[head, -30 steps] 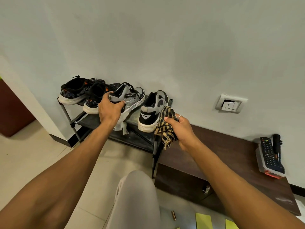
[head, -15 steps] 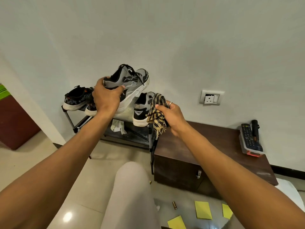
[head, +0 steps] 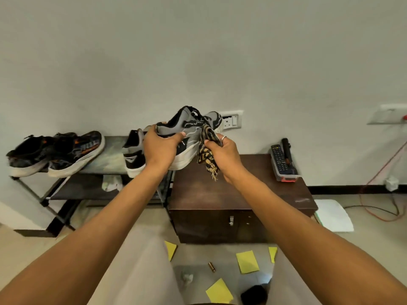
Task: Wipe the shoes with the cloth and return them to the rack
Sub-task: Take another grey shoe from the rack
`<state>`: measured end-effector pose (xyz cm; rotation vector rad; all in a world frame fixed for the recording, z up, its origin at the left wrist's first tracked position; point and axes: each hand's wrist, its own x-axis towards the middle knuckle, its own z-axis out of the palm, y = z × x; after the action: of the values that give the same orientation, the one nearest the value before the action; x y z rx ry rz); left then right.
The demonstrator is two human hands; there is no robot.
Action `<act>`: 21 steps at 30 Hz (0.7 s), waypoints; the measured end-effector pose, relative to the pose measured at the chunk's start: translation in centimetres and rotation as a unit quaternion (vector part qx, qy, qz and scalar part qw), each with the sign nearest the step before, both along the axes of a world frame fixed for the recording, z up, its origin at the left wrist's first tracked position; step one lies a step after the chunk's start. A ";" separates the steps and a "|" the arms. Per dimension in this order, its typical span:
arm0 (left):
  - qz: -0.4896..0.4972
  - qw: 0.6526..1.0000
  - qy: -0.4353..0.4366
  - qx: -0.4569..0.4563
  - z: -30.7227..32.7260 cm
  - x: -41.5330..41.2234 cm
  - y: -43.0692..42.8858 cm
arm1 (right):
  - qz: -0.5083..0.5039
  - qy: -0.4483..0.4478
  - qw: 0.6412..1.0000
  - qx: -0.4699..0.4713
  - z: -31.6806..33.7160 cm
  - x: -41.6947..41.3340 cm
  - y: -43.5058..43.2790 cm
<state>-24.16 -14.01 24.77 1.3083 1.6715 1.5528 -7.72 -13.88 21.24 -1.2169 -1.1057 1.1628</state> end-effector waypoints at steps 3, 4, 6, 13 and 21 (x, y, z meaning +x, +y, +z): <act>-0.026 0.999 -0.023 -0.024 -3.3 3.4 1.1 | -0.031 -0.035 0.999 -0.020 -2.4 2.9 0.4; -0.031 0.999 -0.029 -0.031 -4.5 4.3 1.4 | -0.039 -0.048 0.998 -0.028 -3.3 3.6 0.5; -0.038 0.997 -0.045 -0.055 -7.3 6.1 2.1 | -0.056 -0.083 0.994 -0.044 -5.3 5.0 0.9; -0.037 0.989 -0.063 -0.125 -17.3 8.7 2.1 | -0.021 -0.199 0.976 -0.091 -12.8 7.3 1.7; -0.076 0.979 -0.045 -0.184 -22.7 7.8 3.0 | 0.039 -0.263 0.960 -0.092 -18.5 6.9 3.4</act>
<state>-16.37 -10.97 2.04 1.1229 1.6621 1.1314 -0.78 -10.46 2.72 -1.7022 -1.4712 1.0422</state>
